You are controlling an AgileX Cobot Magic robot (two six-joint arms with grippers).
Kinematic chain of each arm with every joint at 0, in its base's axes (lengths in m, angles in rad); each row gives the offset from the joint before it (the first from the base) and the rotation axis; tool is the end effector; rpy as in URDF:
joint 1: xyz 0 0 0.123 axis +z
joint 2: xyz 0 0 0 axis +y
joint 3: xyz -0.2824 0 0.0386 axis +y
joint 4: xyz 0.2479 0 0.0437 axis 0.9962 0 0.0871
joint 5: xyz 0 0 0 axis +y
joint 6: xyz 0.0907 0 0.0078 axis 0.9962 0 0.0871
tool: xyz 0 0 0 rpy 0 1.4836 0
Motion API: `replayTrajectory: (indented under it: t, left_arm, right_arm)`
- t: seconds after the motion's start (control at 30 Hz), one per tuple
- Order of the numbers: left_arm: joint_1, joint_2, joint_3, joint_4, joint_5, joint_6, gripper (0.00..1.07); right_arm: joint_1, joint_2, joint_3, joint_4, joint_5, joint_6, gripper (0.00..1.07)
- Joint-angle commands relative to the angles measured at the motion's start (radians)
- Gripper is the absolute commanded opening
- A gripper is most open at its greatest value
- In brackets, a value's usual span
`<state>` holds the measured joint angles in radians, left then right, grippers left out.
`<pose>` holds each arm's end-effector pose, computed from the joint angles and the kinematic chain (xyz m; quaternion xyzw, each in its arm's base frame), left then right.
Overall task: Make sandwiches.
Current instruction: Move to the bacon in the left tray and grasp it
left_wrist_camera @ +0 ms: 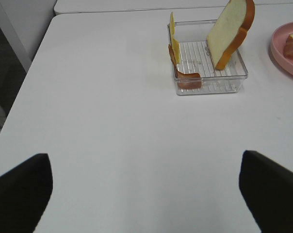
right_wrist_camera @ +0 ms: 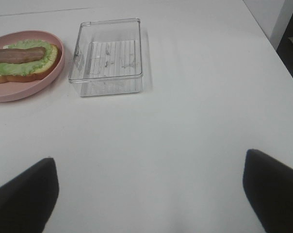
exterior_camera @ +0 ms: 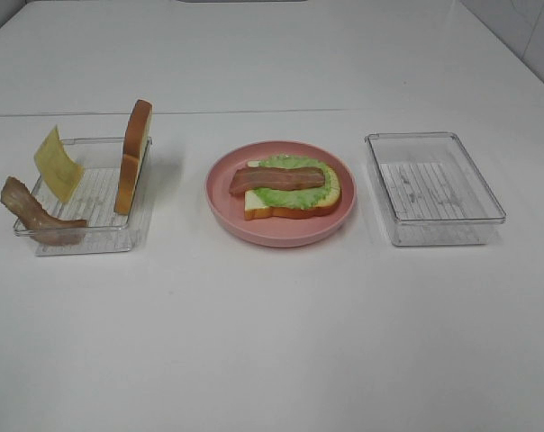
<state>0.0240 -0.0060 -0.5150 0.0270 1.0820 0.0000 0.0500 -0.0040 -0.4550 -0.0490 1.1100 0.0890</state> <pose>-0.0085 0.0020 0.2796 -0.0110 0.8532 0.0197 0.5212 -0.0026 -0.0041 0.2608 0.0181 0.8755 0.0091 0.4829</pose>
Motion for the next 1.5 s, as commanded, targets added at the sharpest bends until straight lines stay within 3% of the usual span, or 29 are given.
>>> replayTrajectory:
  t: [0.03, 0.5, 0.63, 0.67, 0.73, 0.77, 0.8, 0.87, 0.93, 0.97, 1.07, 1.17, 1.27, 1.33, 1.5]
  left_arm:
    - [-0.007, -0.012, 0.000, 0.010, -0.009, 0.000, 1.02]
    - [-0.007, 0.022, -0.001, 0.047, -0.003, -0.010, 1.02]
    - [-0.007, 0.224, -0.064, 0.068, 0.082, -0.013, 1.02]
    - [-0.007, 0.335, -0.110, 0.093, 0.113, -0.015, 1.02]
    - [-0.007, 0.388, -0.130, 0.103, 0.125, -0.024, 1.02]
    - [-0.007, 0.525, -0.185, 0.109, 0.157, -0.049, 1.02]
    - [-0.007, 0.525, -0.185, 0.109, 0.157, -0.049, 1.02]
    - [-0.007, 0.733, -0.267, 0.102, 0.194, -0.066, 1.02]
    - [-0.007, 0.787, -0.292, 0.095, 0.201, -0.066, 1.02]
    - [-0.007, 0.905, -0.359, 0.077, 0.211, -0.066, 1.02]
    - [-0.007, 0.969, -0.395, 0.071, 0.215, -0.066, 1.02]
    - [-0.007, 1.240, -0.564, 0.050, 0.213, -0.066, 1.02]
    - [-0.007, 1.278, -0.599, 0.050, 0.214, -0.065, 1.02]
    - [-0.007, 1.439, -0.716, 0.033, 0.215, -0.067, 1.02]
    - [-0.007, 1.577, -0.805, 0.000, 0.211, -0.095, 1.02]
  right_arm:
    - [0.003, -0.026, 0.002, -0.001, -0.010, -0.004, 0.96]
    - [0.003, -0.026, 0.002, -0.001, -0.010, -0.004, 0.96]
    - [0.003, -0.026, 0.002, -0.001, -0.010, -0.004, 0.96]
    - [0.003, -0.026, 0.002, -0.001, -0.010, -0.004, 0.96]
    - [0.003, -0.026, 0.002, -0.001, -0.010, -0.004, 0.96]
    - [0.003, -0.026, 0.002, -0.001, -0.010, -0.004, 0.96]
    - [0.003, -0.026, 0.002, -0.001, -0.010, -0.004, 0.96]
    - [0.003, -0.026, 0.002, -0.001, -0.010, -0.004, 0.96]
    - [0.003, -0.026, 0.002, -0.001, -0.010, -0.004, 0.96]
    - [0.003, -0.026, 0.002, -0.001, -0.010, -0.004, 0.96]
    - [0.003, -0.026, 0.002, -0.001, -0.010, -0.004, 0.96]
    - [0.003, -0.026, 0.002, -0.001, -0.010, -0.004, 0.96]
    - [0.003, -0.026, 0.002, -0.001, -0.010, -0.004, 0.96]
    - [0.003, -0.026, 0.002, -0.001, -0.010, -0.004, 0.96]
    - [0.003, -0.026, 0.002, -0.001, -0.010, -0.004, 0.96]
